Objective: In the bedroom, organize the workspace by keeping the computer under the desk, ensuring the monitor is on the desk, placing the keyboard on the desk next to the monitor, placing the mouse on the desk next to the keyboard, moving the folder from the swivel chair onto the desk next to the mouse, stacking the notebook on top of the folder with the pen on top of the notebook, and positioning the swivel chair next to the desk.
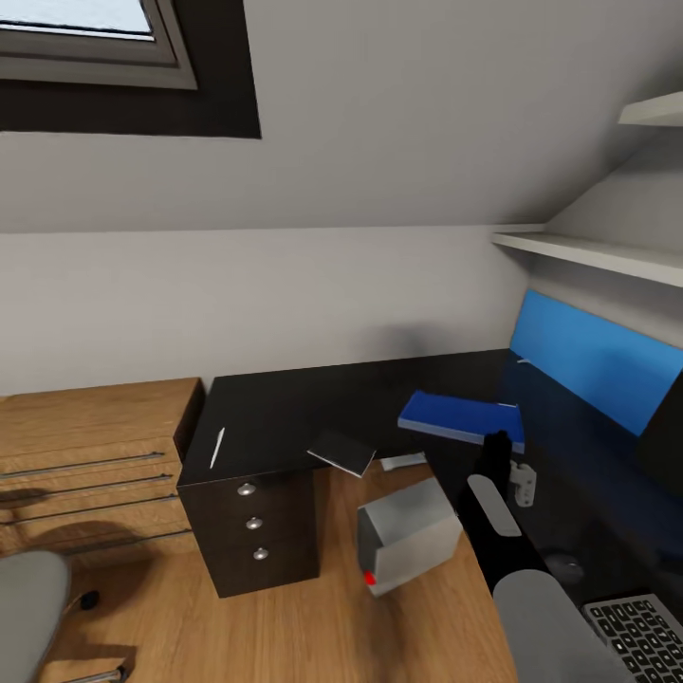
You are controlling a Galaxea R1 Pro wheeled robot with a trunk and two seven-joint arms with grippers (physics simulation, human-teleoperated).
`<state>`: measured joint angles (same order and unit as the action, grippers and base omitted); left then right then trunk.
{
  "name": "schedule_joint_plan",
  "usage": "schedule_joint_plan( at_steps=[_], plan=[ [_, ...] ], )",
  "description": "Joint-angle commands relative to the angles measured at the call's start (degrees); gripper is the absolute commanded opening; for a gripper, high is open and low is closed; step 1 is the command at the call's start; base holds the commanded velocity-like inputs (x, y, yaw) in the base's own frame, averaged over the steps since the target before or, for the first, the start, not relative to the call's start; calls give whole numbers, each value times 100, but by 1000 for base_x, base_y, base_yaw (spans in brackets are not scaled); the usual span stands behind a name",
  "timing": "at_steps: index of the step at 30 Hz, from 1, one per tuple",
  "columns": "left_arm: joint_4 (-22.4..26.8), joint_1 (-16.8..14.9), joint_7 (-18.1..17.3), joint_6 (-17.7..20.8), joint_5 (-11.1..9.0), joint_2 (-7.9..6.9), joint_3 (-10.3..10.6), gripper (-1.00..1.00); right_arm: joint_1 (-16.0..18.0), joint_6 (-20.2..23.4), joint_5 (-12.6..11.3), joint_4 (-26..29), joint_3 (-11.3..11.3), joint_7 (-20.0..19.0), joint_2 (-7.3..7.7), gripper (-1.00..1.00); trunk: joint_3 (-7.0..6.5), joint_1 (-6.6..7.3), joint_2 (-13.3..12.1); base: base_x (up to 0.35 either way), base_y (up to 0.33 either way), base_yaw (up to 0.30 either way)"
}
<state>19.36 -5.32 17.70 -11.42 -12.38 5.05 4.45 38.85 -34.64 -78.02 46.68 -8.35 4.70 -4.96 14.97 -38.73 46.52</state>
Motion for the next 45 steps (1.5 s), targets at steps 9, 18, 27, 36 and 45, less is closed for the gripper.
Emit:
schedule_joint_plan(
  at_steps=[9,18,27,36,45],
  plan=[
    [0,-4,34,-21,-56,-8,48,100,-9,-32,6,8,-13,22,-5,-100,8,-1,6,2,241,-148],
    [3,-4,41,-4,-46,-5,56,100,-9,-34,-3,8,-54,28,219,-100,8,-1,6,0,32,-232],
    [-1,-5,36,-10,-46,2,56,100,-9,-39,-3,5,-203,56,254,-100,8,-1,6,0,0,-19],
    [3,-4,35,-10,-45,2,54,100,-9,-78,5,-25,-599,216,264,-100,8,-1,6,0,0,0],
    [67,-4,58,-22,-87,-12,27,100,-9,-79,39,-26,-564,276,507,-100,26,-23,47,0,0,0]
  ],
)
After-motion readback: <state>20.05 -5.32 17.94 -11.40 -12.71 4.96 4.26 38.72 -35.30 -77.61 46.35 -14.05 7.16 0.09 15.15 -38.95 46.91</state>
